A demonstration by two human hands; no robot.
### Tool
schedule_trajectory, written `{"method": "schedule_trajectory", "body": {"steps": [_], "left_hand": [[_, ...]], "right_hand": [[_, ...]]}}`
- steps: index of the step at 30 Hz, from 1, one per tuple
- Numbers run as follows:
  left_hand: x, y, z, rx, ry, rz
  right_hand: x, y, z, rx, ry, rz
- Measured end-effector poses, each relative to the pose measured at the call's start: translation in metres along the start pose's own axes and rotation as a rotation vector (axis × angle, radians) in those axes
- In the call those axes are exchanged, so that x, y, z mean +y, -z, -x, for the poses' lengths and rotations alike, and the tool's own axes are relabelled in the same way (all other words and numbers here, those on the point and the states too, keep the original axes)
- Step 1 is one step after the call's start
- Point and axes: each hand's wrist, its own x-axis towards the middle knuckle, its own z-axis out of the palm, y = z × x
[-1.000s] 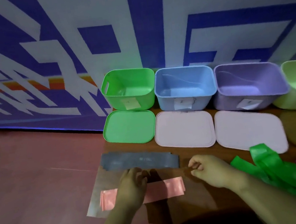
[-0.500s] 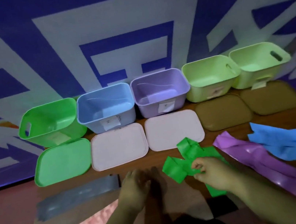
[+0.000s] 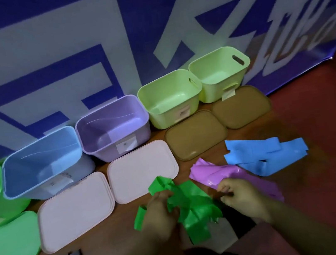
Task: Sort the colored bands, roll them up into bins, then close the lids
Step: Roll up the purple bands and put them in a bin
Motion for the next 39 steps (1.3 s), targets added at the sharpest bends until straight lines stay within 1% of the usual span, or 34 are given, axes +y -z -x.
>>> {"method": "schedule_trajectory", "body": {"steps": [5,7,9,13,17,20,22,27,31,35,39], "left_hand": [[0.034,-0.018,-0.038,-0.055,-0.067,-0.017],[0.044,-0.023,-0.052,-0.069,-0.096,-0.030],[0.051,-0.029,-0.066,-0.070,-0.107,-0.043],[0.065,-0.039,-0.090,-0.061,-0.122,-0.033],[0.069,-0.046,-0.106,-0.125,-0.157,-0.037],[0.066,-0.046,-0.112,-0.119,-0.206,-0.118],[0.066,-0.041,-0.116,-0.106,-0.211,-0.128],[0.073,-0.023,-0.116,-0.108,-0.108,0.086],[0.077,-0.009,-0.109,-0.095,-0.111,0.272],[0.089,0.007,-0.096,-0.082,-0.080,0.518],[0.098,0.022,-0.080,-0.070,-0.072,0.681]], "right_hand": [[0.019,0.026,-0.007,0.109,-0.001,-0.022],[0.020,0.036,-0.013,0.127,-0.018,-0.007],[0.018,0.045,-0.020,0.121,-0.023,0.031],[0.016,0.059,-0.037,0.073,0.031,0.060],[0.014,0.062,-0.057,0.051,0.114,0.069],[0.013,0.060,-0.069,0.002,0.125,0.080],[0.011,0.057,-0.077,-0.023,0.111,0.082],[-0.002,0.055,-0.087,-0.121,0.124,0.025],[-0.021,0.058,-0.085,-0.180,0.167,-0.031],[-0.036,0.060,-0.073,-0.101,0.197,-0.091],[-0.051,0.065,-0.058,-0.018,0.173,-0.221]]}}
